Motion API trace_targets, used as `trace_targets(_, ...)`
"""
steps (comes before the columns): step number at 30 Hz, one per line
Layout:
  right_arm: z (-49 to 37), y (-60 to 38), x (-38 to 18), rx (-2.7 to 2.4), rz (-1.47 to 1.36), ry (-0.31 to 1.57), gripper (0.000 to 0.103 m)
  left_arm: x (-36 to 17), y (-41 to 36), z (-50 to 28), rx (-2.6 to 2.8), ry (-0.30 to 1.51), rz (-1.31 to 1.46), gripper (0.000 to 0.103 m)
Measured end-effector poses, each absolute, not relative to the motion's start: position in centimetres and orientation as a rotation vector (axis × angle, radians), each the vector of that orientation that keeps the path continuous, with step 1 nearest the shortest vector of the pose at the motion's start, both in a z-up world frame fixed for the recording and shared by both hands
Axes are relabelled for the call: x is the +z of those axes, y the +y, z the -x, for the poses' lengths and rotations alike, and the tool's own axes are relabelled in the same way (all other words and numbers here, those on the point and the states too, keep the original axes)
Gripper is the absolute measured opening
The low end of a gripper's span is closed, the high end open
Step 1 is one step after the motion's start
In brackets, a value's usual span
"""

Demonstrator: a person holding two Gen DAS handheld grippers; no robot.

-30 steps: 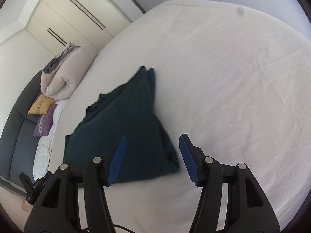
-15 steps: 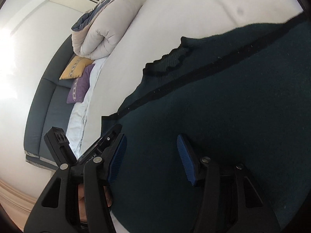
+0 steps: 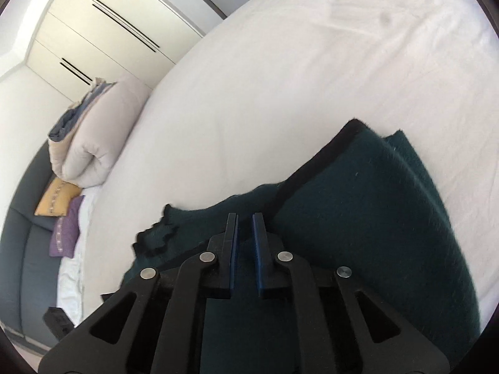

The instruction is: Fold small clothes

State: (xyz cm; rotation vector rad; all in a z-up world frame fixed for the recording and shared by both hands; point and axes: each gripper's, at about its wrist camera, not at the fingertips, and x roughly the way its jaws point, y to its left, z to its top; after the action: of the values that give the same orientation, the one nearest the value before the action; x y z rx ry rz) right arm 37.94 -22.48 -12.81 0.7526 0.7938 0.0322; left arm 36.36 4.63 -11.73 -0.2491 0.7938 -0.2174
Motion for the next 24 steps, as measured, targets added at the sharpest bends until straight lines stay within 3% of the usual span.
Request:
trace_targets(8, -41.1, -10.7, -16.1, 0.423, -0.708, 1.016, 0.008, -12.3, 4.9, -36.6, -0.231, 0.791, 0.268, 0.047)
trace_targets(15, -42.3, -19.3, -16.7, 0.243, -0.864, 0.884, 0.0, -12.7, 5.0, -36.6, -0.234, 0.789, 0.272, 0.047)
trace_targets(24, -38.7, -31.2, -15.7, -0.051, -0.89, 0.721, 0.0, -12.7, 5.0, -36.7, -0.23, 0.788, 0.266, 0.047)
